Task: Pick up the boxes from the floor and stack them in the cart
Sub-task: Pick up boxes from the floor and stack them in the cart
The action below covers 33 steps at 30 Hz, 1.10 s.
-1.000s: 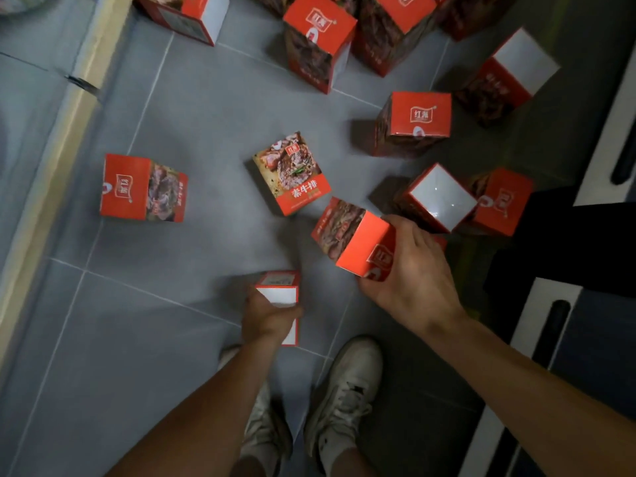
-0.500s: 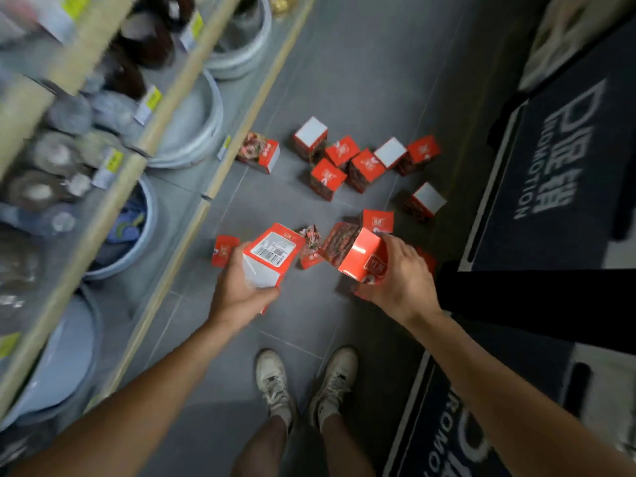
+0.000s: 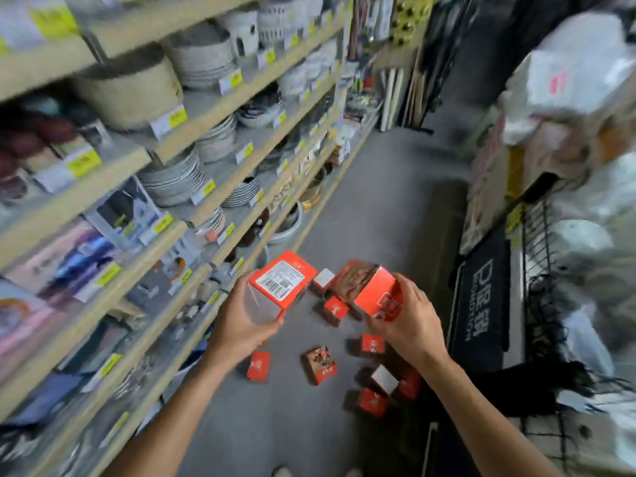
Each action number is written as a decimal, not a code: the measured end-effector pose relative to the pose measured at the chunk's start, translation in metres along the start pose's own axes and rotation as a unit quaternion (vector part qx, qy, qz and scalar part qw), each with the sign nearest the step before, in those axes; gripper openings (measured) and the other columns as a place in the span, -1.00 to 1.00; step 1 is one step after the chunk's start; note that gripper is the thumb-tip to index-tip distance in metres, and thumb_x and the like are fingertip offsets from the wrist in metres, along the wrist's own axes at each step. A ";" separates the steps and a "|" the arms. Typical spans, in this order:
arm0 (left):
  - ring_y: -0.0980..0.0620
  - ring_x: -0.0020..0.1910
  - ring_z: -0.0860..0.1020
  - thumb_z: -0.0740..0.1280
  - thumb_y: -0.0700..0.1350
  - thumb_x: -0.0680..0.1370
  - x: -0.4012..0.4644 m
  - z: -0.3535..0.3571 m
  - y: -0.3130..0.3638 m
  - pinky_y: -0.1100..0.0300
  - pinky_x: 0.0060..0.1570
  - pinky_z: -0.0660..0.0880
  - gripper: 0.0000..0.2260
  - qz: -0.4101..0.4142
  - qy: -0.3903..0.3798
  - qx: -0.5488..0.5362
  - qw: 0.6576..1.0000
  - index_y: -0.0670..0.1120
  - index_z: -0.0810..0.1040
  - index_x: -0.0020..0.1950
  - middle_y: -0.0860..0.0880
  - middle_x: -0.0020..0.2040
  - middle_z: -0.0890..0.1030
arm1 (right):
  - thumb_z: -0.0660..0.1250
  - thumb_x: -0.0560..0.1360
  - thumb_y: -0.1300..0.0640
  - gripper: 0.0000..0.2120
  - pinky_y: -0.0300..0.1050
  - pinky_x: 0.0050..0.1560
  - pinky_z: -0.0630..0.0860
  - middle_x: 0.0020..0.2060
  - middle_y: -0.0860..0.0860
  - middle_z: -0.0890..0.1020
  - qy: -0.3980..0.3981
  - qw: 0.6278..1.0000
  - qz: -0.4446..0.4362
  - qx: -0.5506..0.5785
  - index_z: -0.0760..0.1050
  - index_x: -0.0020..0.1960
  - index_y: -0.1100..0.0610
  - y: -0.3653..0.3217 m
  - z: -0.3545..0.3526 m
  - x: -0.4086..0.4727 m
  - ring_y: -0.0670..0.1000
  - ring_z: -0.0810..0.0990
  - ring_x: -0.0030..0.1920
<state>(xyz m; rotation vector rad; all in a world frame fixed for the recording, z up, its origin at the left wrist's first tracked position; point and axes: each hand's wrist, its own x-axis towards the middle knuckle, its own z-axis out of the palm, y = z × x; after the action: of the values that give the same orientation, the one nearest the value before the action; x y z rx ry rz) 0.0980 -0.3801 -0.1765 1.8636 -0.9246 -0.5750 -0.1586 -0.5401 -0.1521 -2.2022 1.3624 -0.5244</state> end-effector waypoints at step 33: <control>0.10 0.09 0.64 0.63 -0.26 0.28 -0.184 -0.115 0.064 0.12 0.05 0.61 -0.33 -0.193 0.437 -0.006 0.879 0.08 0.46 0.30 0.10 0.11 0.66 | 0.60 0.15 0.05 -0.32 -0.07 -0.11 0.50 -0.01 -0.01 0.65 -0.230 0.885 -0.375 0.153 0.49 0.24 -0.02 -0.190 0.065 0.043 0.10 0.61 -0.03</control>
<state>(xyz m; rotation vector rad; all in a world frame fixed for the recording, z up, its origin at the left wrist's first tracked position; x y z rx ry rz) 0.0467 -0.1886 -0.0680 1.9997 0.0539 0.0787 0.0309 -0.4937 -0.0894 -2.3135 0.1358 -0.3912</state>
